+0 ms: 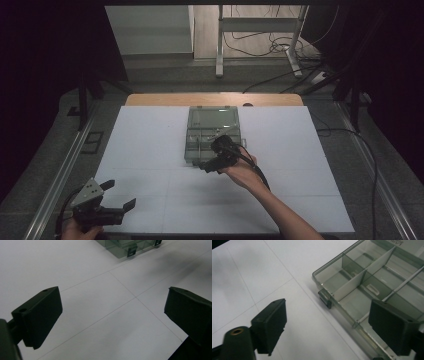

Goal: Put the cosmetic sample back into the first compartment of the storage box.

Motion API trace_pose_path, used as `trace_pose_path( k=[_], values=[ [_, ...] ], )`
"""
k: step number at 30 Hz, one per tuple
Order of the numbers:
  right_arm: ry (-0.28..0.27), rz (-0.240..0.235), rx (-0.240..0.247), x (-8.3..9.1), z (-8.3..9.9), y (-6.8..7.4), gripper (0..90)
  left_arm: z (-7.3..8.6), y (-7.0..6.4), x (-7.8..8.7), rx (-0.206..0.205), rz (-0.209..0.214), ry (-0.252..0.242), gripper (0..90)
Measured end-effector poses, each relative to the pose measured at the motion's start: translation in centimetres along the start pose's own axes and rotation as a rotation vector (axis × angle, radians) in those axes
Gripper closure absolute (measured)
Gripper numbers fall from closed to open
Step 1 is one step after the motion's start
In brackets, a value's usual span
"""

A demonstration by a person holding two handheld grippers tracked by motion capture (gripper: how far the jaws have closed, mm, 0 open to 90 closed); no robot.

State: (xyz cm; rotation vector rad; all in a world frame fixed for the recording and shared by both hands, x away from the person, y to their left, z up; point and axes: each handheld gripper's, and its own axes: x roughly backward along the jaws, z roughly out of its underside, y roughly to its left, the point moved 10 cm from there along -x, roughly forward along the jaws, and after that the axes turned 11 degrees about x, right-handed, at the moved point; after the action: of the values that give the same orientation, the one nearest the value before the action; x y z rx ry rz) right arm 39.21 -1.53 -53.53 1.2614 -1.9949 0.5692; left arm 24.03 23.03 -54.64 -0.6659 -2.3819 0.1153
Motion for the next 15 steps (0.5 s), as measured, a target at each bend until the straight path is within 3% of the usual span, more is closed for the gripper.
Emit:
trace_pose_path(
  k=[15],
  values=[
    [-0.005,0.008,0.004,1.5,2.6,-0.2,6.6,0.0,0.1,0.0,0.012,0.000,-0.005,2.1]
  ],
)
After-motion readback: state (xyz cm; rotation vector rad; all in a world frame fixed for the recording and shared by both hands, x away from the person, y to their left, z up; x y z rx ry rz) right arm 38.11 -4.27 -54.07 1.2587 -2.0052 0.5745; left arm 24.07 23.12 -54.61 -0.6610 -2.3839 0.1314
